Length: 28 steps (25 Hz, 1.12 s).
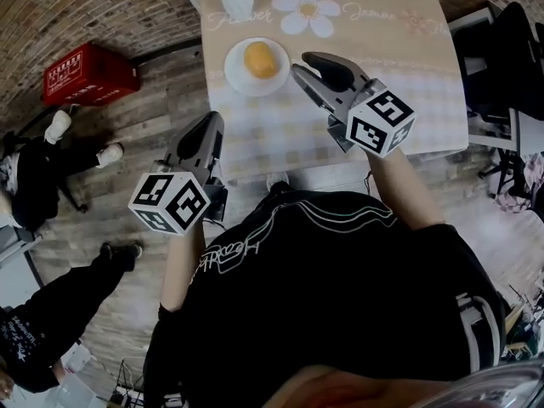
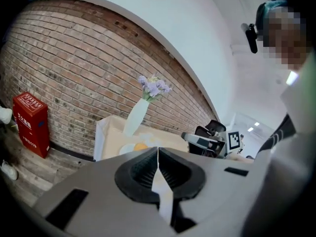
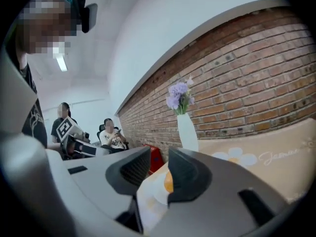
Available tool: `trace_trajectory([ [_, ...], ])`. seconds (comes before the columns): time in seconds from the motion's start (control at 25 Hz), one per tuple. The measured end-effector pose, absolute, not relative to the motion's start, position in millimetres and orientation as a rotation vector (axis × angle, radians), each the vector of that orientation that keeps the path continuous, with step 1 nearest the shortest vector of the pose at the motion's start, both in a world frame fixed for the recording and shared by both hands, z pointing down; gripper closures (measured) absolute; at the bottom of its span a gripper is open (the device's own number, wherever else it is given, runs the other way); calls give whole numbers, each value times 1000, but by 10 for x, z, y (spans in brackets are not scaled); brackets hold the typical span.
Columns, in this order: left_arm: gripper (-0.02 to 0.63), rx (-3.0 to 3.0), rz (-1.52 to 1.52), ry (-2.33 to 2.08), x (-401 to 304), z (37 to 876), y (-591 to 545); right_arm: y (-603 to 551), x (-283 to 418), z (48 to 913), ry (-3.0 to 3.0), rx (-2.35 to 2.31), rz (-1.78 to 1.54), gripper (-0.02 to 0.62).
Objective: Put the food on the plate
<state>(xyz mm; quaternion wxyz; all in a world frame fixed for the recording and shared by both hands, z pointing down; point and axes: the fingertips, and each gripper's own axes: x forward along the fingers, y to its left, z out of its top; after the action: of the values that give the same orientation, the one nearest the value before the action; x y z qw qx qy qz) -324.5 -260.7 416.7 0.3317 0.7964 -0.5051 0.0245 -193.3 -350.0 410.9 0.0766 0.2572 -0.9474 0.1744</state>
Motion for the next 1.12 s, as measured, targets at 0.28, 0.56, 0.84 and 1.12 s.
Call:
trace_trajectory([
  [0.28, 598, 2187, 17, -1305, -2993, 3689, -2488, -3099, -1781, 3506, -3004, 672, 523, 598],
  [0.56, 598, 2266, 22, -1265, -2698, 3473, -2308, -2709, -1709, 3446, -2963, 548, 529, 598],
  [0.84, 598, 2313, 32, -1250, -2517, 3312, -2199, -2522, -1625, 3468, -2947, 534, 613, 598],
  [1.12, 598, 2330, 35, -1246, -2461, 3296, -2173, -2493, -1600, 3419, -2928, 560, 579, 598],
])
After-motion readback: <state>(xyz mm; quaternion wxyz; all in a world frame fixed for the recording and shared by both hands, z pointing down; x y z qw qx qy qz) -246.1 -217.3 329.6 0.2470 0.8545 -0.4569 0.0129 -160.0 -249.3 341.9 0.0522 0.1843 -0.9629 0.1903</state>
